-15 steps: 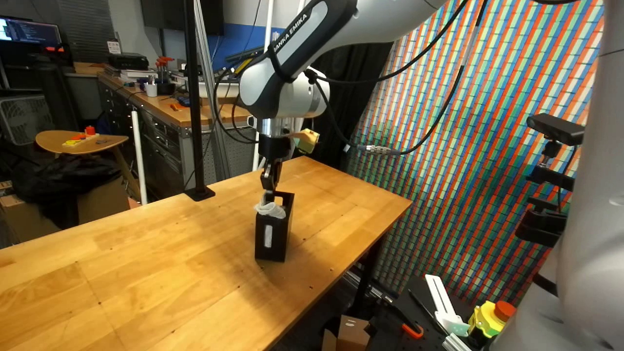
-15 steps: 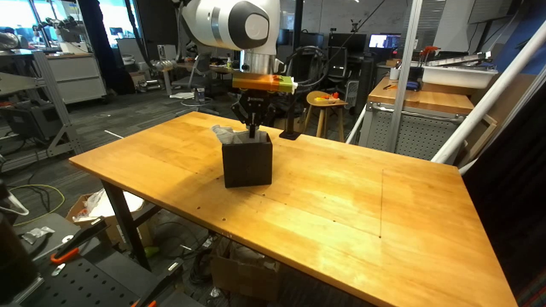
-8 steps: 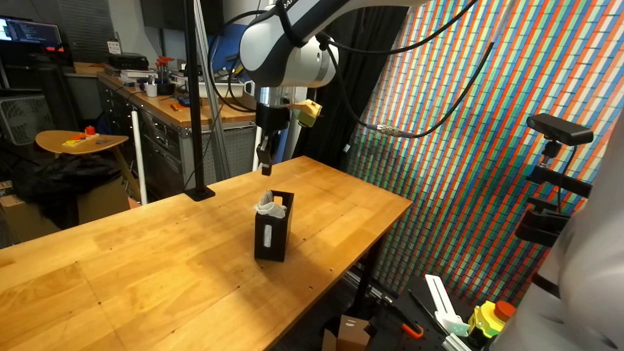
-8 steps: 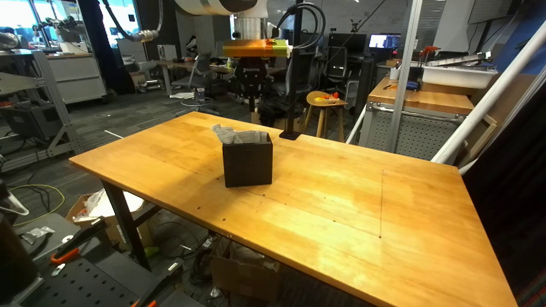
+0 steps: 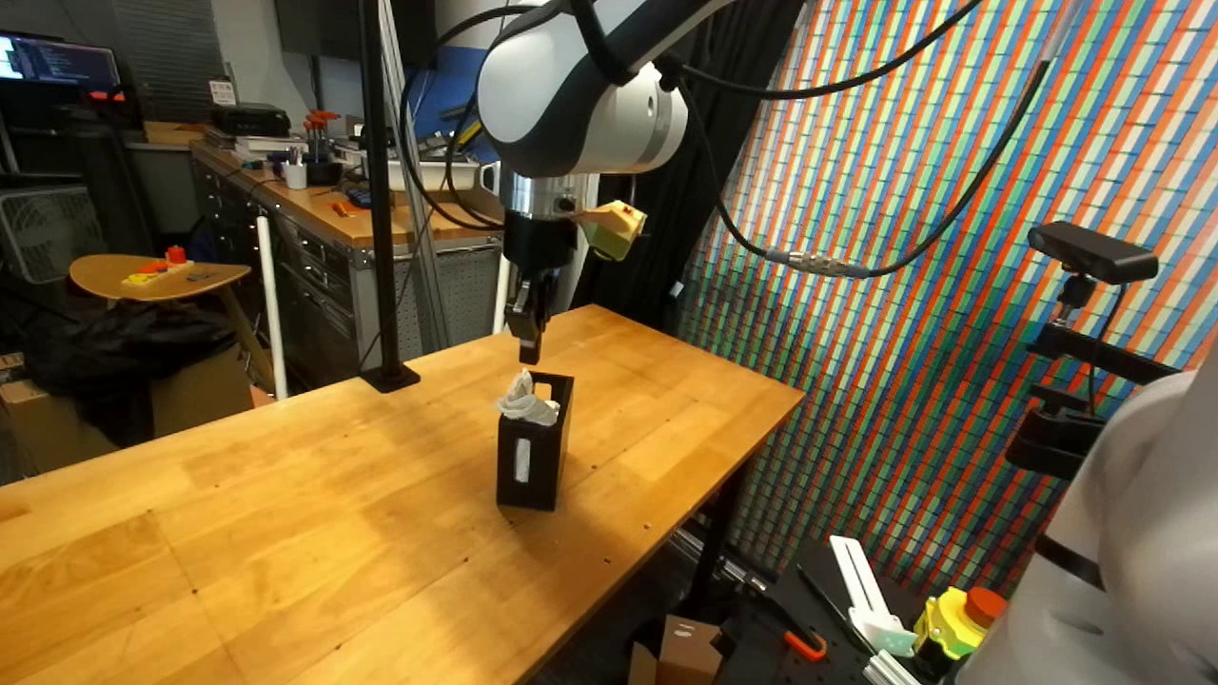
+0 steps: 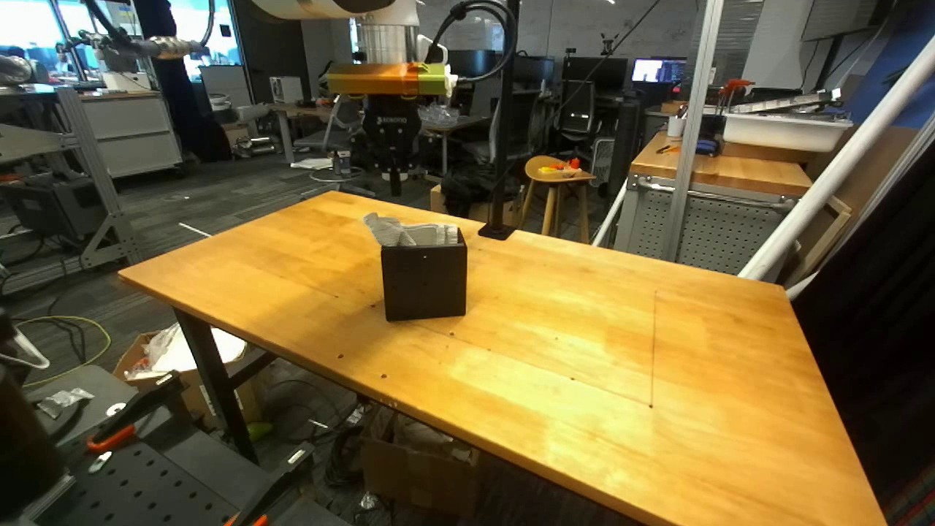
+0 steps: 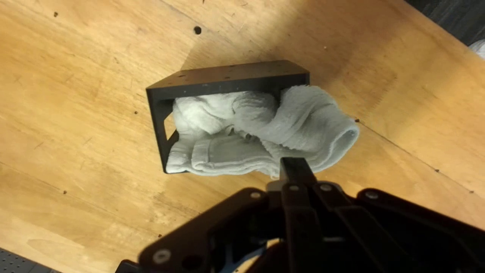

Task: Put the towel in the box

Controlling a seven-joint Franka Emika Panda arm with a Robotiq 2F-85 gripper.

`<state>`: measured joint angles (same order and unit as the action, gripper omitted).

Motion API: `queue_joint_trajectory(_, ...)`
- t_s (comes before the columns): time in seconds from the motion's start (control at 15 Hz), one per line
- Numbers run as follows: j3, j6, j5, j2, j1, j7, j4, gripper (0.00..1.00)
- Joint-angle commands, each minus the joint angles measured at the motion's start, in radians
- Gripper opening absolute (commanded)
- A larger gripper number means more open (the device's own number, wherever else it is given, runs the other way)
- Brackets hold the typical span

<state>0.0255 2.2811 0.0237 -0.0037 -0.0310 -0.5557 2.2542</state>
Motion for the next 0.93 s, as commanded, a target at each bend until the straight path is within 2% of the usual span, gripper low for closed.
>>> queue_joint_trajectory(0.0,0.0,0.019,0.025,-0.09,0.027,0.061,0.085,0.0)
queue_joint_trajectory(0.47,-0.004,0.033,0.015,-0.132,0.058,0.088,0.158,0.01)
queue_joint_trajectory(0.53,-0.005,0.036,0.012,-0.133,0.059,0.087,0.166,0.17)
queue_joint_trajectory(0.6,-0.005,0.038,0.017,-0.133,0.06,0.089,0.17,0.27)
queue_joint_trajectory(0.73,-0.004,0.048,0.019,-0.129,0.061,0.085,0.176,0.37)
queue_joint_trajectory(0.87,-0.004,0.054,0.018,-0.122,0.063,0.079,0.175,0.53)
